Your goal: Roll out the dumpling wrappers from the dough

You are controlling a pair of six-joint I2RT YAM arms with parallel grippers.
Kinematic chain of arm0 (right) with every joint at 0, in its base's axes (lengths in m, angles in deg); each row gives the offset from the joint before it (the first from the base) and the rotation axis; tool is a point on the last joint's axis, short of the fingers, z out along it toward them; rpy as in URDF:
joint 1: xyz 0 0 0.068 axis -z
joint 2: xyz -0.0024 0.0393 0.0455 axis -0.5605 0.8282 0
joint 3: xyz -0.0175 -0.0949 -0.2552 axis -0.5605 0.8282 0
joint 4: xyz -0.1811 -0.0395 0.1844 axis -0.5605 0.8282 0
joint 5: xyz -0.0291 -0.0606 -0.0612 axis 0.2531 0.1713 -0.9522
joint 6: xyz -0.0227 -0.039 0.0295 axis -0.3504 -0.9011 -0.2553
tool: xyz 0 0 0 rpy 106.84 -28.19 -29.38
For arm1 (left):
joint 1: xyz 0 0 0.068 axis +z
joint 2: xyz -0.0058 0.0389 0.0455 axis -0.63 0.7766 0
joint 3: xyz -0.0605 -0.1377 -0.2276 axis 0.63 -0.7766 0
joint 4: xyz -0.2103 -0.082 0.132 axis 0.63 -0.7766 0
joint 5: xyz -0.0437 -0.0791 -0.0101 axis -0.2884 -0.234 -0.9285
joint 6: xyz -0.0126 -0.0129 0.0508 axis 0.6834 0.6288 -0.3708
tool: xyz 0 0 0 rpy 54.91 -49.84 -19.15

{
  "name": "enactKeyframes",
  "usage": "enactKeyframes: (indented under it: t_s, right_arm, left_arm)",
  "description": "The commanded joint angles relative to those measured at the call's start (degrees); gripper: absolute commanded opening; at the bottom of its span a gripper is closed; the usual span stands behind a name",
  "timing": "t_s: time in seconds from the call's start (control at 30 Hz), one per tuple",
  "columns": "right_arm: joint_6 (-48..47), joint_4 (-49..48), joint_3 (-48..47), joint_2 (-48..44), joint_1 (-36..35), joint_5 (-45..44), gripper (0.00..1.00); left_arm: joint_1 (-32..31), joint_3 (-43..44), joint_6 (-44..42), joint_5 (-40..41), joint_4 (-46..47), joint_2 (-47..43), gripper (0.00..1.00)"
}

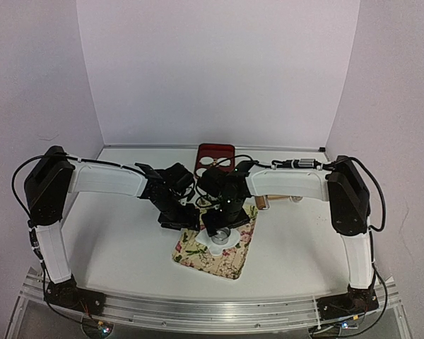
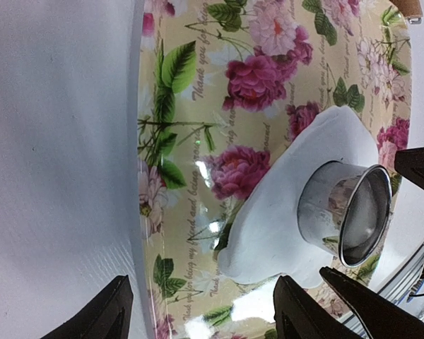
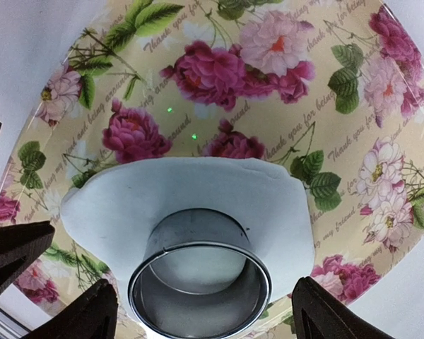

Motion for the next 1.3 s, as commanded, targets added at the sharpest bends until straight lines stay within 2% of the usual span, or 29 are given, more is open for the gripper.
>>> enactKeyframes:
  t_s: [0.0, 0.17, 0.7, 0.83, 1.1, 1.27]
  right_arm:
    - [1.3, 1.1, -1.7, -3.4, -0.4, -2.5, 0.87]
    - [3.0, 2.9, -2.8, -1.2, -0.4, -3.1, 0.88]
    - [2.3, 4.2, -6.1, 4.3, -0.4, 0.0, 0.82]
    - [2.2, 4.4, -5.7, 4.5, -0.4, 0.6, 0.78]
    - [1.8, 4.4, -5.6, 4.8, -0.4, 1.6, 0.62]
    - [1.7, 4.6, -5.1, 4.8, -0.4, 1.9, 0.59]
  left_arm:
    - [0.1, -0.2, -0.2, -0.1, 0.8, -1.9, 0.70]
    - [0.1, 0.1, -0.6, -0.5, 0.9, -1.7, 0.70]
    - [0.1, 0.1, -1.6, -1.1, 0.7, -1.1, 0.70]
    - [0.1, 0.4, -1.7, -1.2, 0.6, -0.9, 0.70]
    - [0.1, 0.7, -1.9, -1.5, 0.6, -0.3, 0.70]
    - [0.0, 0.7, -1.7, -1.6, 0.7, 0.0, 0.70]
